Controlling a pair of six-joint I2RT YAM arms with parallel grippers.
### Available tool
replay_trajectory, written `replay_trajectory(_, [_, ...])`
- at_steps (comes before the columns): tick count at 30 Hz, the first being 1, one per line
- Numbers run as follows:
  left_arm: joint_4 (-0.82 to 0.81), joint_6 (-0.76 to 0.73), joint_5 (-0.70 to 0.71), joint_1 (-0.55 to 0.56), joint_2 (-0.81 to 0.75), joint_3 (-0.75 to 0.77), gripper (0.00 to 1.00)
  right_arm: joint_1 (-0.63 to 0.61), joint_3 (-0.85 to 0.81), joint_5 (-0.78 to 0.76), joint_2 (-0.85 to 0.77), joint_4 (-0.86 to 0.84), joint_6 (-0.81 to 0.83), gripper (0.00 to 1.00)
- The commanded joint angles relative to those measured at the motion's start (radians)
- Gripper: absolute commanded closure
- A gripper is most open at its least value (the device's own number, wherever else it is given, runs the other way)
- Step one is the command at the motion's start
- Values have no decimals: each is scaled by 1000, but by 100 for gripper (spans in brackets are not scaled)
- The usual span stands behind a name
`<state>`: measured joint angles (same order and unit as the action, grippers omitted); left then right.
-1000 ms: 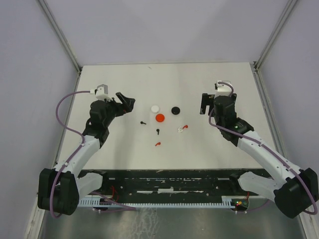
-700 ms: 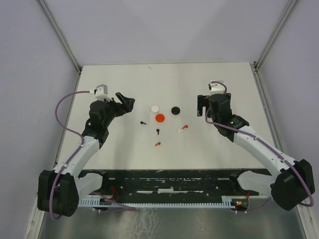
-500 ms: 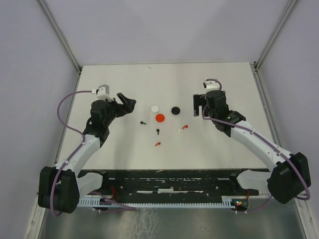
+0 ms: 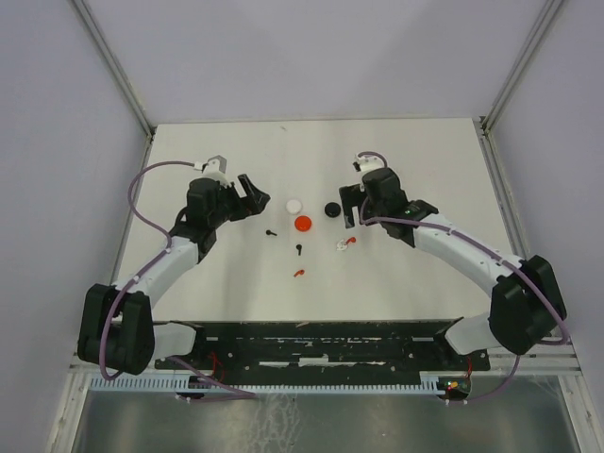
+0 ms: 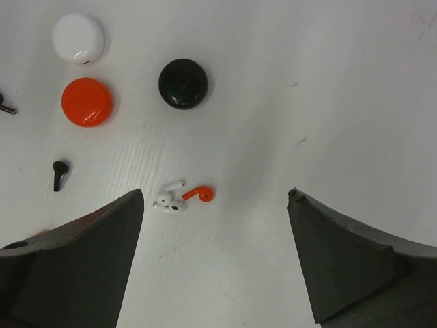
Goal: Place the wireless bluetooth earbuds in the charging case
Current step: Pick up the charging case at the center of the board.
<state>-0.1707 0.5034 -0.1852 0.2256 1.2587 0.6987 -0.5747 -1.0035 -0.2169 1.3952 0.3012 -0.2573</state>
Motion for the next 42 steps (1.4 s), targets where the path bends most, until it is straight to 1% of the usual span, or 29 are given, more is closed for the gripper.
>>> replay_trajectory(1, [18, -57, 13, 18, 17, 51, 7, -54, -95, 50, 83, -26, -19, 5])
replay_trajectory(4, [41, -64, 34, 18, 13, 57, 8, -77, -136, 73, 156, -41, -22, 6])
replay_trajectory(8, [80, -72, 70, 18, 10, 71, 9, -103, -237, 121, 279, -28, -15, 6])
replay_trajectory(13, [95, -68, 92, 18, -4, 71, 9, -106, -345, 215, 411, -42, -38, 6])
replay_trajectory(23, [119, -75, 128, 18, -31, 69, 9, -107, -499, 304, 620, -48, -73, 6])
replay_trajectory(32, [115, -74, 130, 17, -15, 70, 9, -112, -521, 340, 695, -60, -95, 6])
replay_trajectory(42, [123, -81, 145, 17, -10, 74, 9, -171, -461, 355, 686, -88, -127, 7])
